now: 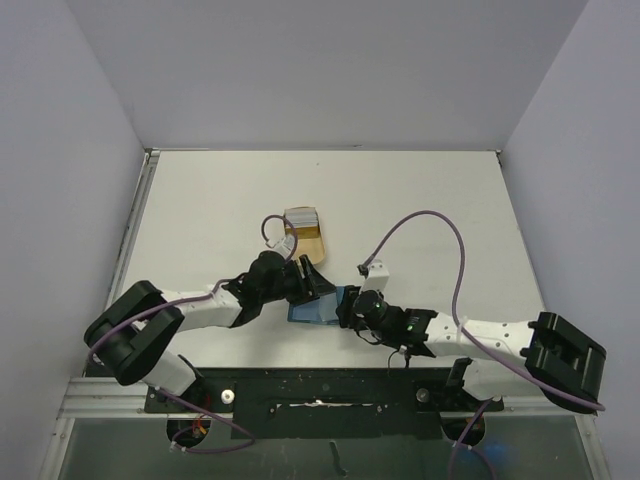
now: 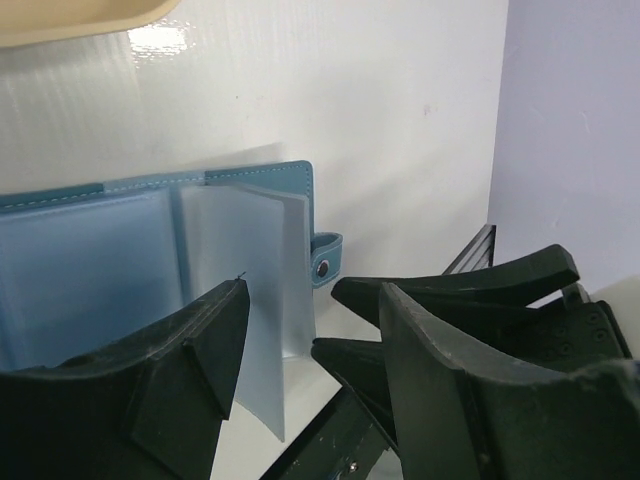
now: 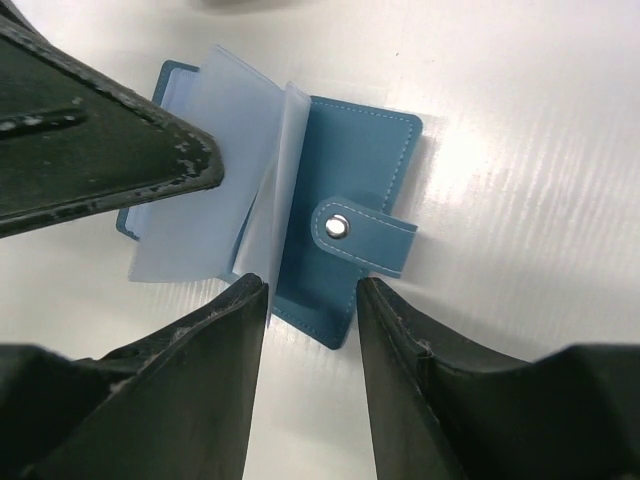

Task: Put the credit cards into the card holder
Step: Turn over the card slot in the card holder.

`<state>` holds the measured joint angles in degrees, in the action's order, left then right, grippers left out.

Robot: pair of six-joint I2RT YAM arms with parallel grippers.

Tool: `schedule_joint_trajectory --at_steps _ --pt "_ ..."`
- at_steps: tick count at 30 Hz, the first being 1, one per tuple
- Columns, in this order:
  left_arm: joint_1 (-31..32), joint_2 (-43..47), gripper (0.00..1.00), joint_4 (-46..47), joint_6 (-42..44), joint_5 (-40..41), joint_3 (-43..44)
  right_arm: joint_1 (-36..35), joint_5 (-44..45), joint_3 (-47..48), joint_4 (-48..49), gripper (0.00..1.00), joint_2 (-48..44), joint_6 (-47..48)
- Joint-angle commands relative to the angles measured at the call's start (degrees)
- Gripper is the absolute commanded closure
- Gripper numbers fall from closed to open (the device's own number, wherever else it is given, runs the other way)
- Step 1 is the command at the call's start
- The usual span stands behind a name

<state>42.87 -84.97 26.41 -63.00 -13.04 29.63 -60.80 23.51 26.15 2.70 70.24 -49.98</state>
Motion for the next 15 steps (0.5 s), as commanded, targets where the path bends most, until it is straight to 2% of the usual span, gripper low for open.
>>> schedule_joint_trajectory --at_steps 1,4,8,15 --pt "1.2 -2.5 0.47 5.0 0.1 -1.7 4.8 -0.1 4.5 1.0 -5.7 0.58 -6.3 -1.3" --pt "1.4 -5.2 0.47 6.0 0.1 -2.6 6.6 -0.3 5.0 1.4 -8.3 0.58 -9.5 -2.1" --pt "1.7 -8.0 0.47 6.2 0.7 -2.6 8.6 -0.7 3.2 1.1 -5.8 0.58 -12.1 -1.5" --pt "1.7 -12.4 0.47 5.9 2.4 -2.3 11.6 -2.3 2.4 4.8 -3.4 0.58 -7.6 0.5"
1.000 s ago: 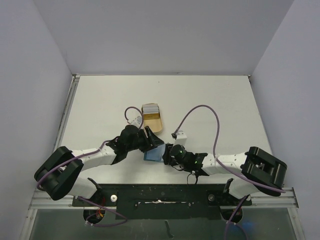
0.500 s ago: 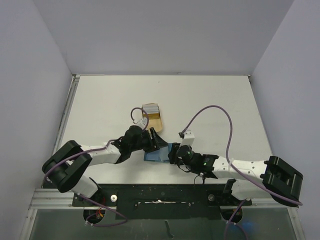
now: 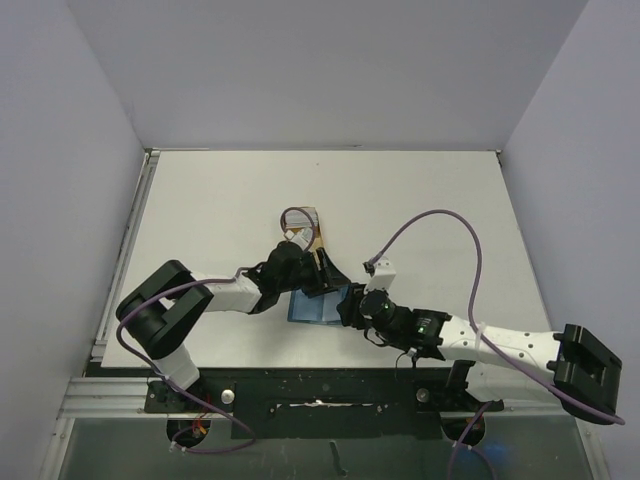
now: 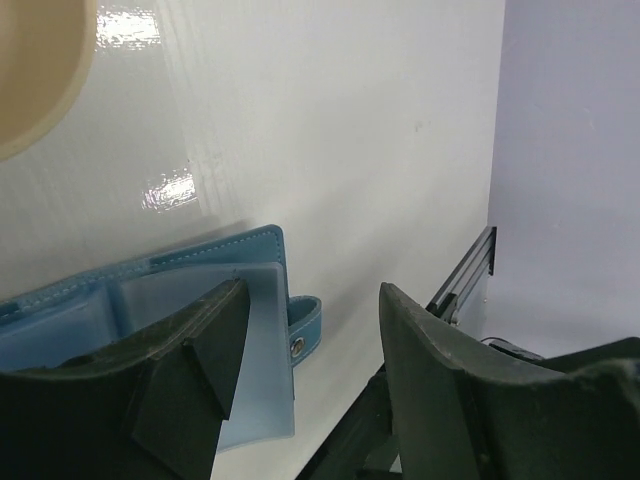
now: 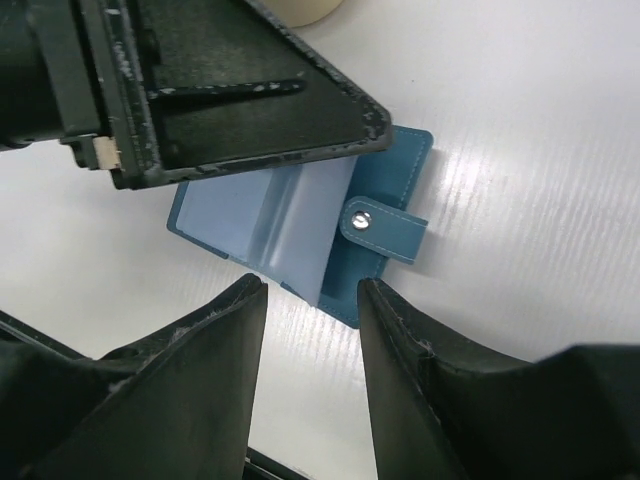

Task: Put the credit cards into the card holder
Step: Turn over the card slot in the card holder.

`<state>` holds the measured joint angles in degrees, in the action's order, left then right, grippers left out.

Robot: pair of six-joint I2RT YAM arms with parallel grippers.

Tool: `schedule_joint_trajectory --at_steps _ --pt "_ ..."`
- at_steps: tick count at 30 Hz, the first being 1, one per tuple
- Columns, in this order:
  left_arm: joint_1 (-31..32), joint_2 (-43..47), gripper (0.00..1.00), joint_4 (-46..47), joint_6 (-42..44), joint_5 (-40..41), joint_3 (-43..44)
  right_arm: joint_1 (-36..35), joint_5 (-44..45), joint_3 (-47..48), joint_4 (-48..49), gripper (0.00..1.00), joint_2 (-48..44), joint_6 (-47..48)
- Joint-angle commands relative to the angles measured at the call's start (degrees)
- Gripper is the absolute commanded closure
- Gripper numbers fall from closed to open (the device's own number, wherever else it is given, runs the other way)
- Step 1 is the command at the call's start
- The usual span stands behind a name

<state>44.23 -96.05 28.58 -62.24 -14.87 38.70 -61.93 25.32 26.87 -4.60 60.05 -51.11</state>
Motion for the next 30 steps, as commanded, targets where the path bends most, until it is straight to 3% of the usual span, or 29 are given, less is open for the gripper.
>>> schedule_joint_trajectory --at_steps 1,8,12,21,23,30 --pt "0.3 -1.5 0.47 4.0 1.5 -0.5 2.5 -1.4 0.6 4.8 4.3 0.58 3.9 1.9" --pt "0.1 -1.8 0.47 2.4 2.3 0.9 3.0 -2.8 0.7 8.2 8.6 0.58 13.6 3.4" --pt "-0.5 -1.2 0.47 1.0 3.0 1.7 2.8 -2.8 2.9 10.8 5.6 0.60 17.9 2.9" --pt "-4.8 6.7 0.47 -7.4 8.4 3.3 4.1 -2.4 4.5 9.3 5.4 0.60 21.8 1.6" --pt "-6.3 8.9 0.31 -10.0 10.5 3.9 4.5 -2.2 4.6 9.2 5.5 0.59 22.1 1.8" --pt "-12.4 14.6 0.29 -27.3 21.9 10.2 12.0 0.3 2.4 8.2 8.1 0.55 23.3 3.8"
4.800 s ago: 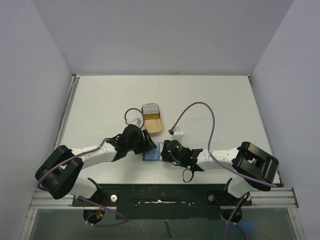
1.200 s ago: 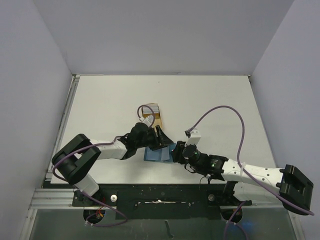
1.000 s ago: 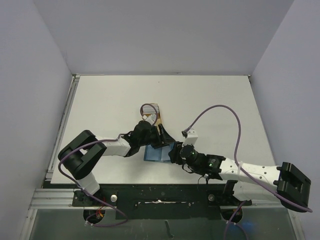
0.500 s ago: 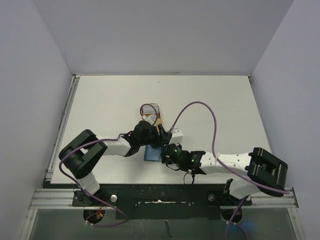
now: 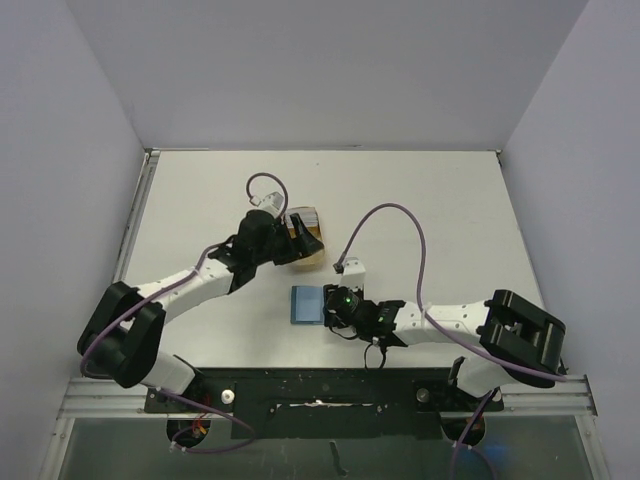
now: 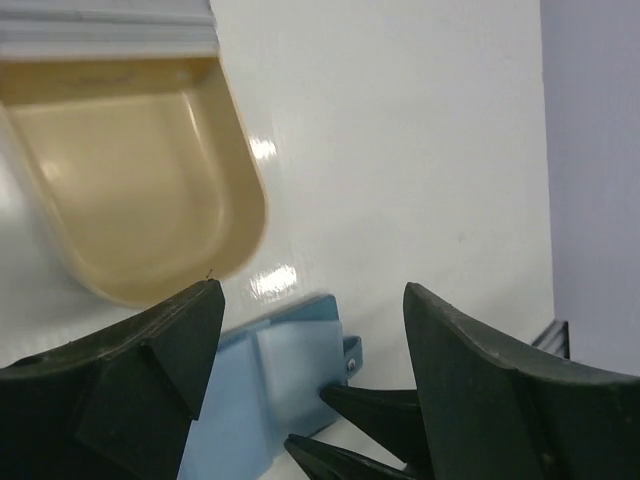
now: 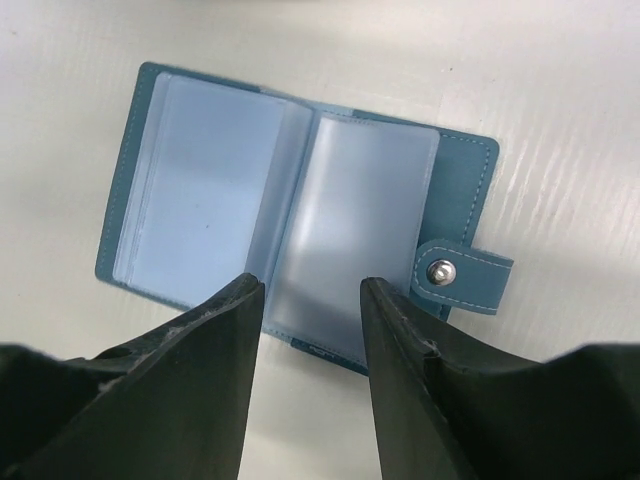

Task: Put the credit cards into the card holder
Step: Turn over the card slot in the card holder, then pick up the credit card from the storage box.

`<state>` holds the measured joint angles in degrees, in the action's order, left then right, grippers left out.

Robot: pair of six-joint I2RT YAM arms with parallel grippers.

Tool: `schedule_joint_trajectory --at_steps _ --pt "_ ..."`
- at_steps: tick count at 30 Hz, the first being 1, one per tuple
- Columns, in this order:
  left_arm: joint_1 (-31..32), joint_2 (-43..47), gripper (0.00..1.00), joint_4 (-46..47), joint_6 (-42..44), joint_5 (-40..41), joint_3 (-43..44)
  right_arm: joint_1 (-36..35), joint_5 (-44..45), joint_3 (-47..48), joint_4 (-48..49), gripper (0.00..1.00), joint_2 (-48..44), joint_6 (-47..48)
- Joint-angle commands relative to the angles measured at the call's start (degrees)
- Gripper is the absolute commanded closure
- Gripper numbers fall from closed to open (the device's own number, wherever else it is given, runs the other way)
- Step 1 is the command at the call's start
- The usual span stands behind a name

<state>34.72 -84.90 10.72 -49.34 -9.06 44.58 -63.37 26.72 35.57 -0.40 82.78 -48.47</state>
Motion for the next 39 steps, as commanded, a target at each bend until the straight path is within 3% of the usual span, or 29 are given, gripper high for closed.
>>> schedule_joint_trajectory --at_steps 1,8,19,29,39 --pt "-3.8 3.6 0.29 -11.2 11.1 4.9 7.7 2.2 0.2 -0.8 4.6 0.55 0.5 1.7" --pt "-6.7 0.0 0.30 -22.3 30.4 10.5 18.6 3.4 -2.8 -1.3 7.0 0.55 0.2 2.9" --pt "-6.3 -12.7 0.34 -27.2 58.1 8.1 34.1 3.3 -5.1 -0.9 6.1 0.55 -0.1 2.5" --pt "-5.2 -22.0 0.32 -30.1 68.4 8.4 40.2 3.6 -4.5 0.0 4.5 0.54 0.1 2.6" --pt "-2.3 -26.3 0.31 -28.8 72.8 15.9 40.0 3.8 -4.4 0.4 4.3 0.53 1.1 2.0"
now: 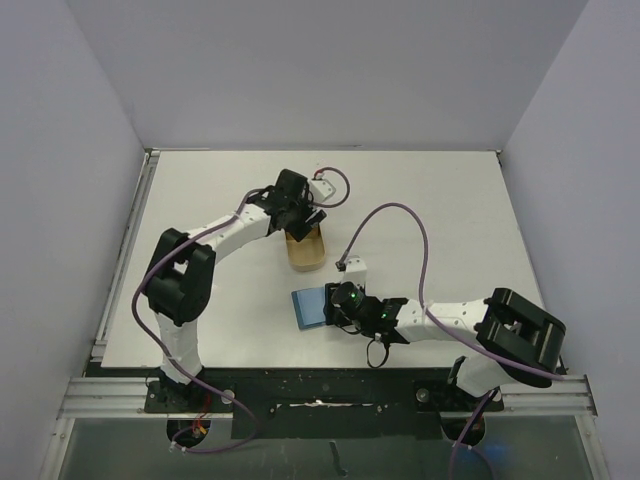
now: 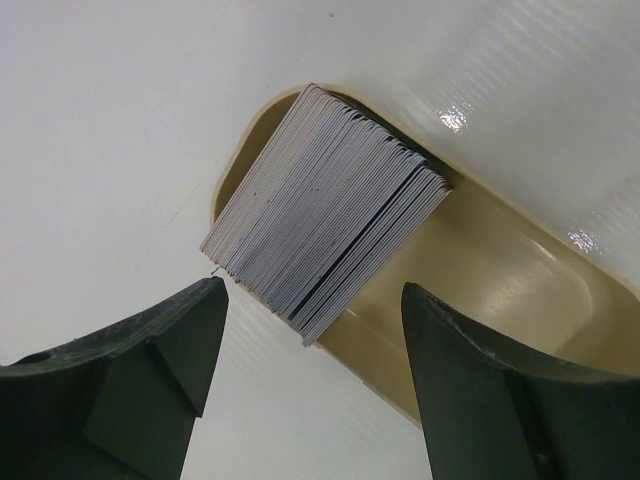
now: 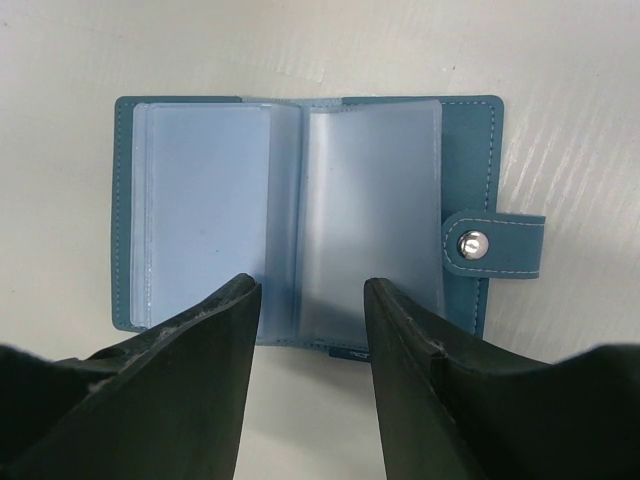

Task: Put the credit cards into the card holder
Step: Pick up the credit card from the storage box.

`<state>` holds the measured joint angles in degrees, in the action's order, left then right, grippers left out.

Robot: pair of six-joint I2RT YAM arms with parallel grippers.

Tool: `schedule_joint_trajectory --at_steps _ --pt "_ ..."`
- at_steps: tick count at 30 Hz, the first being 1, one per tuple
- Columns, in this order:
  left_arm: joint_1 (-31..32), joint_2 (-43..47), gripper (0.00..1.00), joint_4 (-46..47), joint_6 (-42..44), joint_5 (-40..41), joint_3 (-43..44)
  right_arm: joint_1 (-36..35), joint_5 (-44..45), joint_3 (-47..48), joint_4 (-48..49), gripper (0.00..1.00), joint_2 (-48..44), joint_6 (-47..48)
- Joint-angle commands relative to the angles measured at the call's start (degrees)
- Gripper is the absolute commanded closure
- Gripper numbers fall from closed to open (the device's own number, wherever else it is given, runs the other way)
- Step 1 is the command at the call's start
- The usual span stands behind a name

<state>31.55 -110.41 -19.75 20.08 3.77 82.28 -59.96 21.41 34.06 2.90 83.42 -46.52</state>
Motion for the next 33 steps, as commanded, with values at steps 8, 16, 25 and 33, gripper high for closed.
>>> schedule_joint_trajectory --at_steps 8,16,25,33 --pt "2.0 -2.2 0.30 4.3 4.5 8.4 2.0 0.8 1.2 1.0 1.0 0.53 -0.3 -0.3" --pt "2.8 -1.4 0.36 8.0 6.3 11.1 0.1 1.5 1.1 0.1 0.8 0.53 -1.4 -0.7" --pt "4.7 -3.9 0.53 5.4 7.9 11.6 2.0 1.4 1.4 -0.2 0.7 0.53 -2.0 -1.1" --pt "5.5 -4.0 0.60 4.8 8.3 13.3 2.4 1.4 1.7 -0.1 0.4 0.53 -2.0 -1.1"
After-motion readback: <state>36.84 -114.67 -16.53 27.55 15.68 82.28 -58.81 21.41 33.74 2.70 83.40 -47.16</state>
